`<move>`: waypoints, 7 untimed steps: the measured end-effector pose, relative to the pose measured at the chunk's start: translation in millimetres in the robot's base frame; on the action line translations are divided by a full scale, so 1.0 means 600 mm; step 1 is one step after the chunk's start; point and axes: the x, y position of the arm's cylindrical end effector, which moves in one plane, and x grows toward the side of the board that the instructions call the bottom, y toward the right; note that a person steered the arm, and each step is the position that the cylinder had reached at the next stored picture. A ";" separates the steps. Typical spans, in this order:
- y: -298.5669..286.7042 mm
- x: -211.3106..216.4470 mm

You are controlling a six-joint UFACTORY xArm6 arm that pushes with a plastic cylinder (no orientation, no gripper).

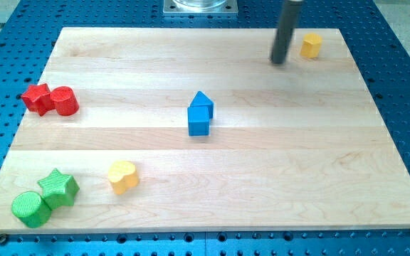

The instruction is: Move the heart horizontal to the right of the red circle

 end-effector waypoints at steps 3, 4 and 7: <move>-0.267 0.078; -0.268 0.179; -0.300 0.297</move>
